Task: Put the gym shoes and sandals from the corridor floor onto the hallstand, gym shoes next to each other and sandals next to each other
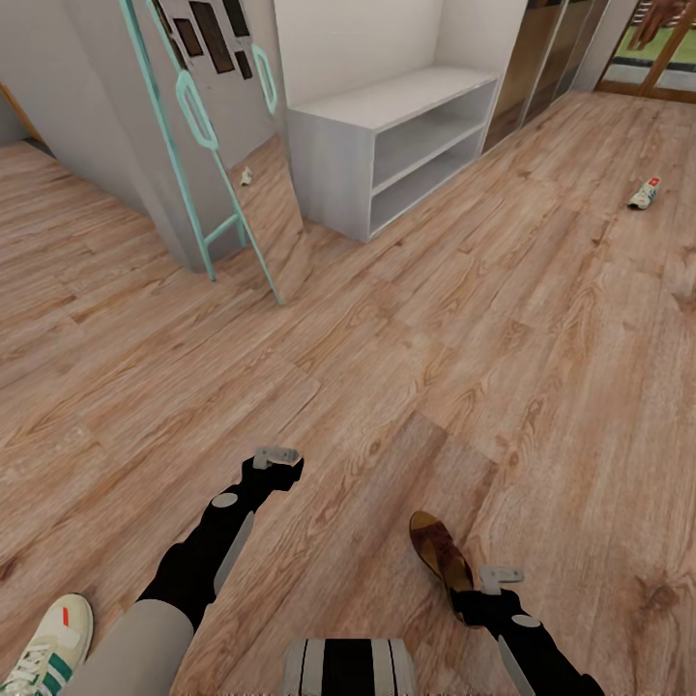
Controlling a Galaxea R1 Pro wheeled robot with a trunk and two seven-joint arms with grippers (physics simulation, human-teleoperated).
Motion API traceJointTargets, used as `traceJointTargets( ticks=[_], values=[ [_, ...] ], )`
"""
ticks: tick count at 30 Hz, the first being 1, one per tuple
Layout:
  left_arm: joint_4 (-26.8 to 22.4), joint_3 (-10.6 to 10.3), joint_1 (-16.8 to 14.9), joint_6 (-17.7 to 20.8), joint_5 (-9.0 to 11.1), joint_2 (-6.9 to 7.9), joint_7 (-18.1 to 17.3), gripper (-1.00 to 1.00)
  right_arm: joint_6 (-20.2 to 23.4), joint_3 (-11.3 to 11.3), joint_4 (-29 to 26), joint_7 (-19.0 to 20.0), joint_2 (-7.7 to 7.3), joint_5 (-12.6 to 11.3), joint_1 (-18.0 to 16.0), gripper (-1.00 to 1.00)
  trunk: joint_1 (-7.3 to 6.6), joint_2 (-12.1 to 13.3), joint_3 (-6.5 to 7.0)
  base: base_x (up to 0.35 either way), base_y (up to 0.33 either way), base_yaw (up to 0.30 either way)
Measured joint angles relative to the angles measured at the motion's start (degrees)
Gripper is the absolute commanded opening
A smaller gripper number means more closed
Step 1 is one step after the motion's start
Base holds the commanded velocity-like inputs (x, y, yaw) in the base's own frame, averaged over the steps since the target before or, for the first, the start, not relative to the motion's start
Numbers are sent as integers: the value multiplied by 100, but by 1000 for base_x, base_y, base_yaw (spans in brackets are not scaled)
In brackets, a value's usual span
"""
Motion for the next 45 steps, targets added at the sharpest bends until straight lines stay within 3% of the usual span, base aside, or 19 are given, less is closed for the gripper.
traceJointTargets(
  ticks=[5, 16, 22, 32, 40, 45],
  values=[
    [-4, 0, 0, 0, 0, 0, 0, 100, 0, 0, -10, 3, 0, -12, 0, 100, 13, -7, -156, 0, 0, 0],
    [-13, 0, 0, 0, 0, -2, 0, 100, 0, 0, -20, 0, 0, -23, -1, 100, 13, -7, -255, 0, 0, 24],
    [-17, 0, 0, 0, 0, -1, 0, 100, 0, -3, -21, 0, 0, -24, 0, 100, 28, -15, -398, 0, 0, 32],
    [-18, -1, 0, 0, 0, -1, 0, 100, 0, -6, -30, 0, 0, -23, 0, 100, 28, -15, -442, 0, 0, 96],
    [-18, 0, 0, 0, 0, -4, 0, 100, 0, -5, -30, 0, 0, -23, 0, 100, 49, -26, -624, 0, 0, 21],
    [-19, -2, 0, 0, 0, -1, 0, 100, 0, -7, -32, 0, 0, -23, -1, 100, 49, -26, -654, 0, 0, 111]
  ],
)
